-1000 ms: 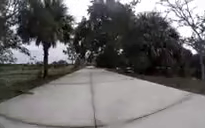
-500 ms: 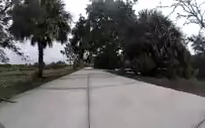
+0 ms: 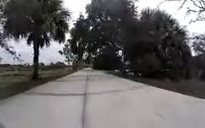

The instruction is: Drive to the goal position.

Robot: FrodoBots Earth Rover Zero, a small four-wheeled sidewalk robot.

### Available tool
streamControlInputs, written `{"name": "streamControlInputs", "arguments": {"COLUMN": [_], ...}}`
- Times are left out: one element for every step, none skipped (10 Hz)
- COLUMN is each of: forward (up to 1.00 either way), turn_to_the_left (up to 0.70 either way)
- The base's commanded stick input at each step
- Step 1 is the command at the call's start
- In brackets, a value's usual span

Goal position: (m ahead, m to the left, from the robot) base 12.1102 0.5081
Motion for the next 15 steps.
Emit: {"name": "streamControlInputs", "arguments": {"forward": [0.85, 0.85, 0.85, 0.85, 0.85, 0.85, 0.85, 0.85, 0.85, 0.85, 0.85, 0.85, 0.85, 0.85, 0.85], "turn_to_the_left": [0.0, 0.0, 0.24, 0.34, 0.34, 0.34, 0.34, 0.34, 0.22, 0.02, 0.0, 0.0, 0.0, 0.0, 0.0]}}
